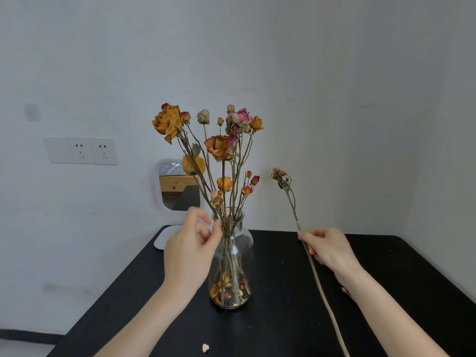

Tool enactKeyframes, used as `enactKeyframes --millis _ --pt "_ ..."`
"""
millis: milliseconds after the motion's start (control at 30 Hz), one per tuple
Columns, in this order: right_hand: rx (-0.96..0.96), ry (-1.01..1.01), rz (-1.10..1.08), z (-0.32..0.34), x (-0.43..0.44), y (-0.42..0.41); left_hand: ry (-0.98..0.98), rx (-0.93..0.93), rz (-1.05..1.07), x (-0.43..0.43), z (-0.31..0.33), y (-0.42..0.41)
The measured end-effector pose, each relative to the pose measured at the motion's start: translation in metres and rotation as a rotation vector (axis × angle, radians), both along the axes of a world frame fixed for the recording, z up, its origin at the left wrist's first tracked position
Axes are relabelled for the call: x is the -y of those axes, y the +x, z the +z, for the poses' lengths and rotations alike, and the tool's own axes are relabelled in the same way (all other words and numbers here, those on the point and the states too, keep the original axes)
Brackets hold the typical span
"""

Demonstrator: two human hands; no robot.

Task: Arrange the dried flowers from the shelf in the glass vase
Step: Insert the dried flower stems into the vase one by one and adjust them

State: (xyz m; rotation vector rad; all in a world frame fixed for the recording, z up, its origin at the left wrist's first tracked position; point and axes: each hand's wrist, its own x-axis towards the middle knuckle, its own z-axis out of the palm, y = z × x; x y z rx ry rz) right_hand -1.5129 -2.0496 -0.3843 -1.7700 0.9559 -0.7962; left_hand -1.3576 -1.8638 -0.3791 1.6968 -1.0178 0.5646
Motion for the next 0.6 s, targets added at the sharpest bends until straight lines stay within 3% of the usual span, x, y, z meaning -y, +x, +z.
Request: enactKeyframes --millis 200,300,400,600 --pt "0.134 -0.012 -0.018 0.015 0.001 0.010 0.183 -0.335 -0.007 0.030 -0.025 0.014" --pt "0.225 -0.058 -0.031 0.030 -0.001 0.016 0.287 -0.316 0.055 0.052 -0.022 0.018" --pt "0.308 -0.097 -0.022 0.045 -0.005 0.020 0.272 -0.306 0.098 0.064 -0.021 0.023" --pt "0.460 -0.159 0.042 0.064 -0.015 0.011 0.228 -0.431 -0.245 0.057 -0.017 0.028"
